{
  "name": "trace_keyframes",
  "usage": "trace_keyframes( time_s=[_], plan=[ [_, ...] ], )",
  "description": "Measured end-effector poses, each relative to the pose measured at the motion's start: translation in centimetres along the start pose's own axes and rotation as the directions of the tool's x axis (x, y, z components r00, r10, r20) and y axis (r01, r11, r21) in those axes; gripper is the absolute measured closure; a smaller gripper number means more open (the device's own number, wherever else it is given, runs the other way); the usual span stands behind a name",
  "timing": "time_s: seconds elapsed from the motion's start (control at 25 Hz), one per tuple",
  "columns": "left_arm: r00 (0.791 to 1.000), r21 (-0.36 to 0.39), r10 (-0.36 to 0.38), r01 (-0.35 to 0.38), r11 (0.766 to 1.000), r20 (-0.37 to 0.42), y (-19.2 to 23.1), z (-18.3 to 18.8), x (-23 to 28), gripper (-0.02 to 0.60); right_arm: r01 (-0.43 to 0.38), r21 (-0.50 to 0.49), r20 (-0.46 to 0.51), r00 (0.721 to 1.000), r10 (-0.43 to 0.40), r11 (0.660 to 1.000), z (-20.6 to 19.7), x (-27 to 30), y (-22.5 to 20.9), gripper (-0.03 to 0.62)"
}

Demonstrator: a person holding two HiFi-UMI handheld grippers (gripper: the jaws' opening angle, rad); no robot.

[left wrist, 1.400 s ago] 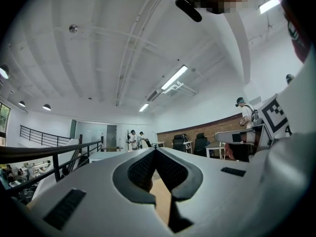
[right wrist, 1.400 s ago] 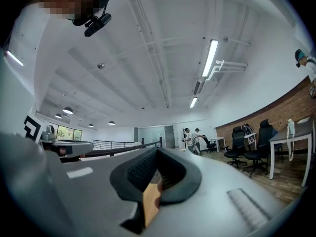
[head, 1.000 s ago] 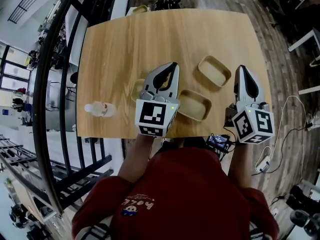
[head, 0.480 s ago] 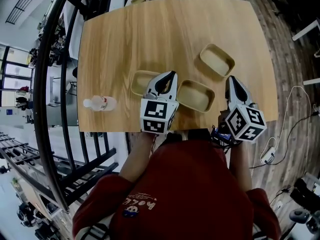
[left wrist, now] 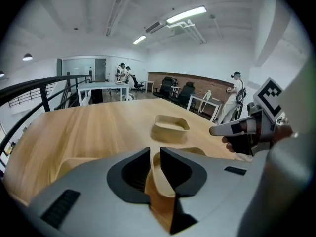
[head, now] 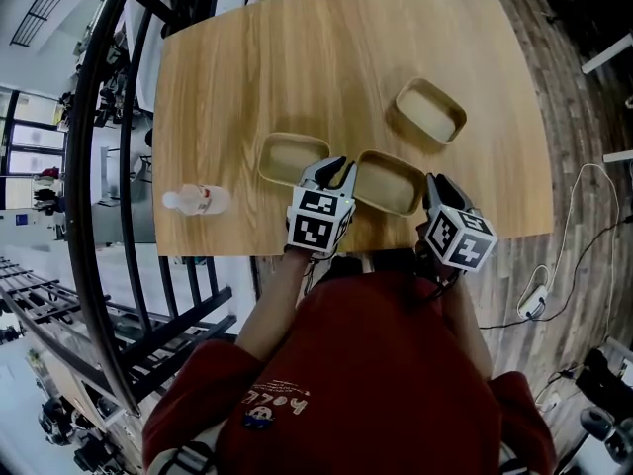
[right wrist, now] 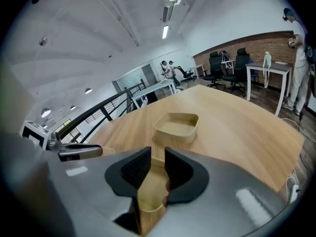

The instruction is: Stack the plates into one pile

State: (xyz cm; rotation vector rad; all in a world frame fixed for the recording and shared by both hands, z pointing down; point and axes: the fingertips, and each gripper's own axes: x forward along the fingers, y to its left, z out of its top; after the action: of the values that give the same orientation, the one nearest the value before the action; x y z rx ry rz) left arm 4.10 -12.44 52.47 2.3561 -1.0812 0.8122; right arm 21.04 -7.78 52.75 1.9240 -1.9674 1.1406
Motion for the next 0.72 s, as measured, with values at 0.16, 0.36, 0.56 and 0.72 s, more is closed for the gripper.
trace_keyframes(
  time_s=[0.16,0.36,0.56,0.72],
  plan=[
    [0.998,-0.010,-0.008,0.007,1.000,-0.066,-0.2,-2.0,1.3,0.494,0.046,0.023,-0.082,0.996,-0.044,0.999,-2.4,0.8,-1.3,0.497],
    [0.992,-0.008,-0.004,0.003,1.000,-0.125,-0.2,-3.8,2.6,0.479,0.076,0.046,-0.167,0.984,-0.068,0.996,-5.2,1.5,-2.3,0.497],
    [0.985,0.006,-0.004,0.005,1.000,-0.173,-0.3,-5.1,4.1,0.474,0.088,0.069,-0.205,0.976,-0.072,0.994,-6.6,1.9,-2.9,0.496],
    [0.977,0.012,-0.001,0.003,1.000,-0.214,-0.4,-5.9,4.9,0.474,0.072,0.093,-0.232,0.972,-0.049,0.993,-7.6,2.3,-3.0,0.496]
  ],
)
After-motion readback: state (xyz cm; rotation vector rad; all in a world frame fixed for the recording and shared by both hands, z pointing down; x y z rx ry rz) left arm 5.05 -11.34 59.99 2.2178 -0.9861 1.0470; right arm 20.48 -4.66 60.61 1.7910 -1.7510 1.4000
